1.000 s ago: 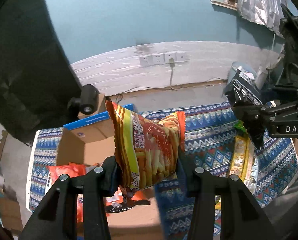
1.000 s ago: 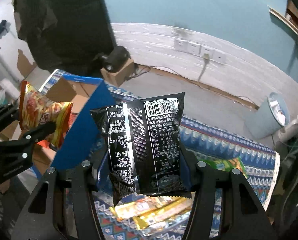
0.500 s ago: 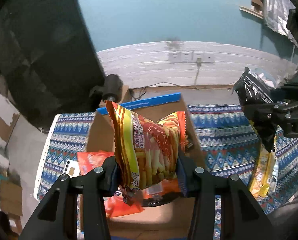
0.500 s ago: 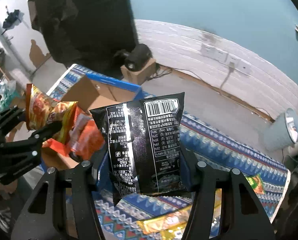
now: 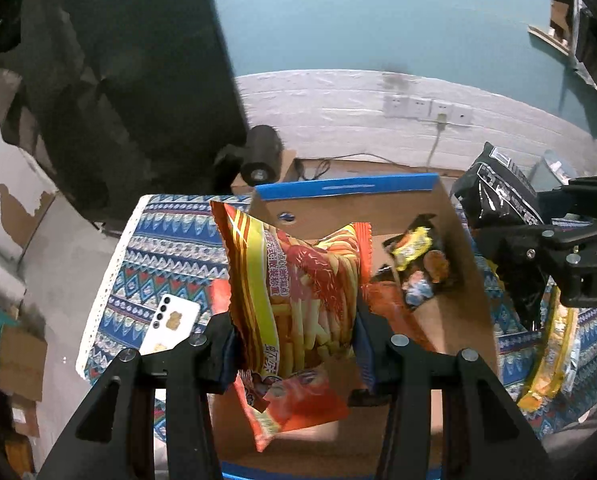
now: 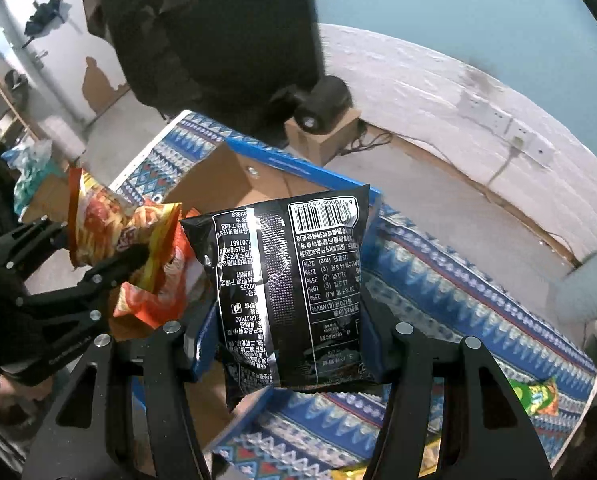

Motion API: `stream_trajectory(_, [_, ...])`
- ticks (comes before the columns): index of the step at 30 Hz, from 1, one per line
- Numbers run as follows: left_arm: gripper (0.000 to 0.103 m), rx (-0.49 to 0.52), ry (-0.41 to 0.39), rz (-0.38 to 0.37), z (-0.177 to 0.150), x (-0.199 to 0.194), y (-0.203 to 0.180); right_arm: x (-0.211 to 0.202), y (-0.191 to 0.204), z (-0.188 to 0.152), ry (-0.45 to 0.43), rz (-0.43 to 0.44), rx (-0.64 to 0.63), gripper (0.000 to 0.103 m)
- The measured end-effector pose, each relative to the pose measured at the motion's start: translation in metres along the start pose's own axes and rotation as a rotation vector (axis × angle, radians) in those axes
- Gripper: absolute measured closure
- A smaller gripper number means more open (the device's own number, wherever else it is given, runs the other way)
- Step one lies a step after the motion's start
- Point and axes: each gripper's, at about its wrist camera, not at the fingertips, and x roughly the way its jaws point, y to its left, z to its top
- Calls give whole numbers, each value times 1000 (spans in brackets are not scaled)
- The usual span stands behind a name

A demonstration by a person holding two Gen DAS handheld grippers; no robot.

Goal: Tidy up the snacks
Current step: 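Carry the orange-red bag and black bag over the cardboard box, then open both tools to drop the bags into the box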

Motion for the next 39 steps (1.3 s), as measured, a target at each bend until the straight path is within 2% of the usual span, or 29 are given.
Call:
stream_trajectory(8, [55, -22, 45, 0, -3, 15, 18, 30, 20, 14, 40, 2, -29, 45])
stream_trajectory(13, [54, -29, 51, 7, -2, 18, 21, 43, 24, 18, 66, 32, -26, 44])
stream_trajectory(16, [49, -37, 65, 27, -2, 22, 22, 43, 22, 18, 66, 32, -15, 37])
stream_trajectory(17, [46, -38, 68, 24, -2, 22, 22, 42, 21, 18, 61, 31, -12, 32])
stream_trajectory(20, [35, -33, 58, 28, 0, 21, 20, 35, 15, 18, 46, 27, -1, 28])
stream_trajectory(26, [28, -2, 41, 30, 3, 19, 8, 25, -3, 10, 35, 7, 37, 26])
stream_trajectory(39, [26, 116, 16, -12, 13, 8, -50, -3, -60, -31, 46, -55, 135, 26])
